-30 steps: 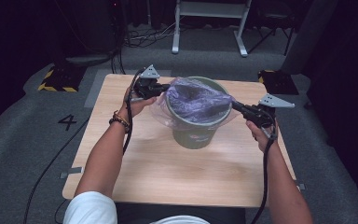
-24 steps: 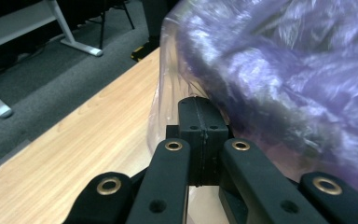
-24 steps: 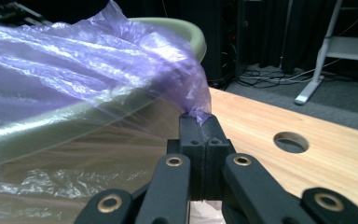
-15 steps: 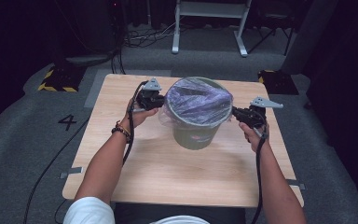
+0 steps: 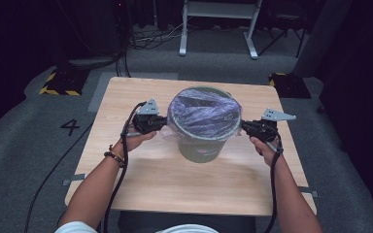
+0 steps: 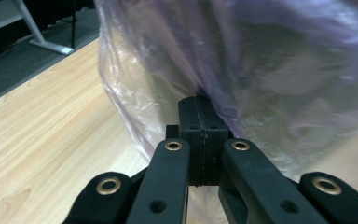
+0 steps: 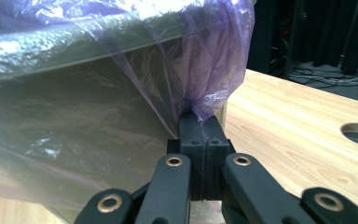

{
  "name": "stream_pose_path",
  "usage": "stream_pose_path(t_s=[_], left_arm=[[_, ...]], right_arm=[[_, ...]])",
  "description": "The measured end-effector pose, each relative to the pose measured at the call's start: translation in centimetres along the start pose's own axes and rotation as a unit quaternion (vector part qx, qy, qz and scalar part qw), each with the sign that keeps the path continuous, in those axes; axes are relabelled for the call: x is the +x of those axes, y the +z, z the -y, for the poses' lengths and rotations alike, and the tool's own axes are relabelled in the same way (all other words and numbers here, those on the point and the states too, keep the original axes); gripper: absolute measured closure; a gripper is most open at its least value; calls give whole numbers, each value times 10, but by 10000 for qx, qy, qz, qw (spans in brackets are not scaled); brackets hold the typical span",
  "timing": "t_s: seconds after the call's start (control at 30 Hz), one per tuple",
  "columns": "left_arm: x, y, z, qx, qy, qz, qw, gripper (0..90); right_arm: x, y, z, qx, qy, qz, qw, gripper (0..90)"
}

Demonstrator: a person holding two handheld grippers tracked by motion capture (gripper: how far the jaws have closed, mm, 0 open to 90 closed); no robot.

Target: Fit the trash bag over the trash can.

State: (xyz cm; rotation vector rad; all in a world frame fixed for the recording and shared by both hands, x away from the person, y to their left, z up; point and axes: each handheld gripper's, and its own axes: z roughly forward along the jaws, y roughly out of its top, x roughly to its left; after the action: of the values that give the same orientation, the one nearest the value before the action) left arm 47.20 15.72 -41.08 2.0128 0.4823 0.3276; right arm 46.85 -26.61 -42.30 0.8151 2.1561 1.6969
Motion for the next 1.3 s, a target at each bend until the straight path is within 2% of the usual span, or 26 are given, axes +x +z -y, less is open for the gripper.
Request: stream_pose_path(t_s=[0.1, 0.13, 0.2, 0.23, 0.27, 0.3, 0.33, 0.37, 0.4, 0.43, 0.47, 0.57, 0.63, 0.67, 0.73, 0.77, 0.83, 0.87, 0.93, 1.0, 1.07, 1.1, 1.17, 1.23, 1.27, 1.3], left_arm=[[-9, -7, 4, 23, 62, -15, 10000, 900], [-13, -9, 6, 45, 80, 44, 9999, 900], [-21, -13, 9, 130, 211, 49, 9997, 900], [-23, -16, 10, 189, 307, -47, 9993, 900], [-23, -18, 11, 211, 296, -173, 9992, 900], [-20, -21, 10, 176, 245, -331, 9990, 891], [-16, -26, 10, 119, 148, -408, 9990, 775], [-11, -32, 8, -17, 25, -533, 9986, 706], [-8, -35, 7, -50, -7, -641, 9979, 628], [-4, -41, 5, -123, -52, -792, 9968, 605], [-1, -45, 3, -196, -106, -837, 9962, 524], [8, -60, -2, -424, -388, -840, 9948, 381], [10, -67, -2, -558, -441, -740, 9947, 316], [11, -71, -3, -670, -469, -757, 9938, 294], [13, -75, -7, -744, -450, -714, 9937, 287], [15, -75, -12, -724, -388, -756, 9937, 286], [19, -72, -25, -717, -298, -650, 9949, 287], [21, -68, -31, -663, -250, -636, 9955, 287], [26, -60, -41, -531, -183, -575, 9968, 289], [34, -50, -48, -458, -156, -585, 9971, 310], [43, -39, -53, -353, -145, -479, 9981, 332], [45, -36, -53, -371, -145, -460, 9981, 335], [50, -28, -56, -337, -169, -270, 9989, 342], [53, -18, -59, -270, -130, -260, 9992, 343], [54, -15, -59, -268, -124, -243, 9993, 385], [55, -12, -61, -218, -103, -263, 9994, 386]], right_arm=[[4, 0, 1, 1, -57, -126, 9999, 900], [5, 0, 1, 20, -65, -141, 9999, 900], [8, -1, 0, 45, -203, -229, 9995, 900], [8, -2, 0, 77, -243, -287, 9993, 900], [9, -2, 0, 131, -300, -206, 9993, 881], [9, -2, -1, 174, -316, -87, 9993, 810], [9, -3, -2, 214, -320, 96, 9992, 739], [8, -4, -3, 190, -282, 236, 9991, 726], [7, -7, -5, 155, -267, 274, 9991, 693], [7, -8, -6, 169, -257, 317, 9990, 655], [8, -12, -8, 194, -264, 479, 9983, 596], [8, -23, -15, 194, -342, 751, 9964, 510], [9, -33, -19, 142, -389, 756, 9963, 498], [9, -36, -20, 132, -414, 769, 9961, 483], [11, -43, -25, 63, -455, 777, 9959, 448], [12, -45, -26, 59, -472, 776, 9958, 437], [14, -46, -32, 32, -536, 702, 9961, 428], [15, -45, -36, 52, -571, 739, 9956, 426], [15, -41, -40, 63, -549, 597, 9967, 421], [13, -36, -43, 208, -611, 559, 9963, 420], [10, -31, -44, 344, -669, 630, 9952, 432], [7, -28, -45, 396, -663, 604, 9952, 451], [5, -25, -46, 450, -666, 583, 9951, 477], [4, -21, -47, 522, -756, 598, 9940, 531], [4, -18, -47, 560, -843, 599, 9931, 579], [5, -17, -47, 566, -884, 615, 9926, 621]])
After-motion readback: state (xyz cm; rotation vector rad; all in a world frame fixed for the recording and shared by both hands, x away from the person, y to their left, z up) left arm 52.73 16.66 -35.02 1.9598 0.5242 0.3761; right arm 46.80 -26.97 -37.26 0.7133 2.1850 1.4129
